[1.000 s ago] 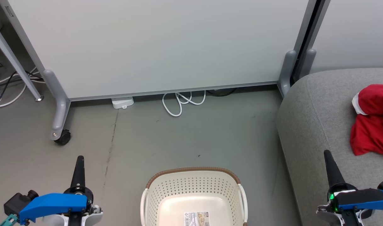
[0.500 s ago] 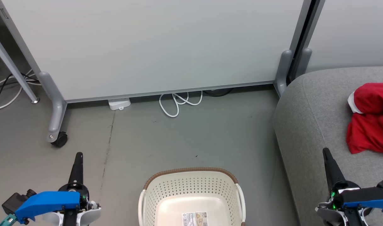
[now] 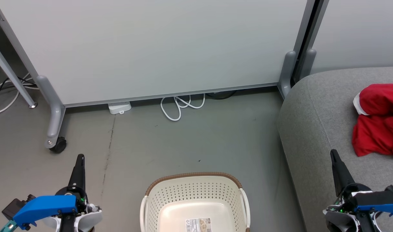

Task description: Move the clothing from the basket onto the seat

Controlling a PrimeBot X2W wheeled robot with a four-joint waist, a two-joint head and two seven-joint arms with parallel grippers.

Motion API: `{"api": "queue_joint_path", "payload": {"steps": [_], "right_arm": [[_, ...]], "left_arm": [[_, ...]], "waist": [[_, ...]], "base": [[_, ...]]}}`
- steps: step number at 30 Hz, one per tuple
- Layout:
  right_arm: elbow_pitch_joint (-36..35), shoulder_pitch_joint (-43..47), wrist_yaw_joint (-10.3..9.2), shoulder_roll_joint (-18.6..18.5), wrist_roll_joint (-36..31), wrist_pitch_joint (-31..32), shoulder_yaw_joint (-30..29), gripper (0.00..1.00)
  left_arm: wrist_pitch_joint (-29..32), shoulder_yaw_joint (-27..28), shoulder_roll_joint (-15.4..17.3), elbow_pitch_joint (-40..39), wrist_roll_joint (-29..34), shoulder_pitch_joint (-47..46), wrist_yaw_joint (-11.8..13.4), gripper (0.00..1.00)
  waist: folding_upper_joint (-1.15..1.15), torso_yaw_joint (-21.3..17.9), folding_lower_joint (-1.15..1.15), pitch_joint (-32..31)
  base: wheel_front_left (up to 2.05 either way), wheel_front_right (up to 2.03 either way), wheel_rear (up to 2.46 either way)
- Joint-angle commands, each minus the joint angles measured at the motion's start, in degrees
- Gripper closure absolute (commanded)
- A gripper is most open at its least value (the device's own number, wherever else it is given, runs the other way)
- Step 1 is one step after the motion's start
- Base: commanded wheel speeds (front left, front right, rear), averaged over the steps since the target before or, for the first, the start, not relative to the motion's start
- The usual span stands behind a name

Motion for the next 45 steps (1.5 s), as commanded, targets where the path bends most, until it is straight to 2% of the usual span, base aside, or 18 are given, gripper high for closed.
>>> {"api": "queue_joint_path", "payload": {"steps": [1,17,45], "right_arm": [[-0.35,-0.99,0.04,-0.37,1.32,0.38,-0.01,1.0],[-0.36,-1.36,0.04,-0.39,7.63,2.0,-0.01,1.0],[-0.35,-1.26,0.04,-0.39,7.5,2.0,0.0,1.0]], "left_arm": [[0.41,0.42,0.01,-0.46,-1.23,-1.1,-0.57,1.0],[2.02,1.06,-0.18,-0.78,-7.58,-1.41,-0.6,1.0],[2.02,1.04,-0.16,-0.76,-7.47,-1.29,-0.61,1.0]], "waist": [[0.0,-0.08,0.0,-0.01],[0.0,-0.92,0.0,-0.11],[0.0,-0.94,0.0,-0.11]], "base": [[0.0,0.0,0.0],[0.0,0.0,0.0],[0.0,0.0,0.0]]}}
